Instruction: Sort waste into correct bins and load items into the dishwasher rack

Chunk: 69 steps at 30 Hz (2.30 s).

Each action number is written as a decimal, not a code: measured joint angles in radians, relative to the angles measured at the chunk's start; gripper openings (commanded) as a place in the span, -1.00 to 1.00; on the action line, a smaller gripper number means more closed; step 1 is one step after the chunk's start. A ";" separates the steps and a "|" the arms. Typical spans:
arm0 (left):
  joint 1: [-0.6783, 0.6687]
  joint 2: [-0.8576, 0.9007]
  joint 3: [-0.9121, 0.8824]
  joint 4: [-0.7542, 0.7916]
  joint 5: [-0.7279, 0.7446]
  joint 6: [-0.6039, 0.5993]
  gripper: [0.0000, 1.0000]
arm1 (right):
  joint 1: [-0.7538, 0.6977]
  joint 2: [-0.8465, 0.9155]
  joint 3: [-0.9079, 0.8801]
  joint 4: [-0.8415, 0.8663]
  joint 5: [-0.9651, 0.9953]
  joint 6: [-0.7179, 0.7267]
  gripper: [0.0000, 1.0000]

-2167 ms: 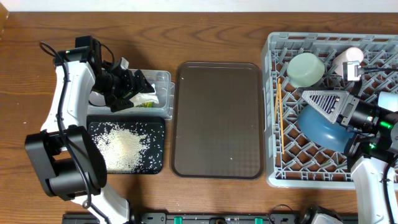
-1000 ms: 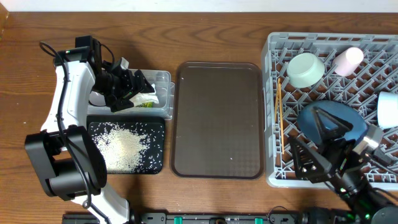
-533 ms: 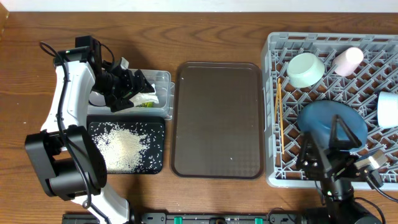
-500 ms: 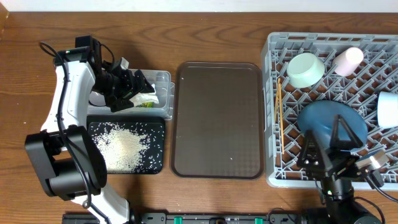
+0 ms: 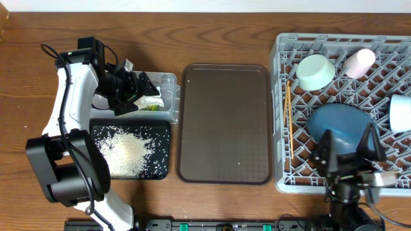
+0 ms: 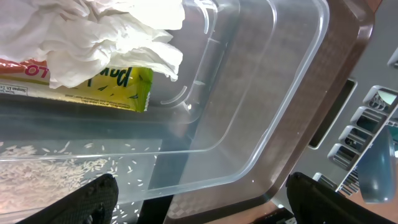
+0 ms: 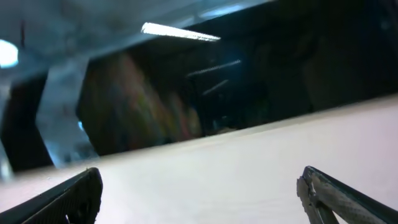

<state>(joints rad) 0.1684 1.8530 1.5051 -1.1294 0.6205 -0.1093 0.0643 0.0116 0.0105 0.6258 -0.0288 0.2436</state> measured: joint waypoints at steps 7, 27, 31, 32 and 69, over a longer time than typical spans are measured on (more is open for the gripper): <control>0.000 0.000 0.000 0.000 0.000 0.000 0.79 | 0.000 -0.002 -0.001 -0.214 -0.109 -0.476 0.98; 0.000 0.000 0.000 0.000 0.000 0.000 0.79 | 0.000 -0.001 -0.004 -0.427 0.420 -0.252 0.99; 0.000 0.000 0.000 0.000 0.000 0.000 0.79 | 0.000 -0.002 -0.003 -0.573 0.487 -0.232 0.98; 0.000 0.000 0.000 0.000 -0.001 0.000 0.79 | 0.000 -0.002 -0.004 -0.630 0.502 -0.216 0.98; 0.000 0.000 0.000 0.000 0.000 0.000 0.79 | 0.005 0.000 -0.004 -0.678 0.241 -0.124 0.98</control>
<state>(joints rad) 0.1684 1.8530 1.5051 -1.1294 0.6205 -0.1097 0.0696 0.0120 0.0067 -0.0517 0.2119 0.1196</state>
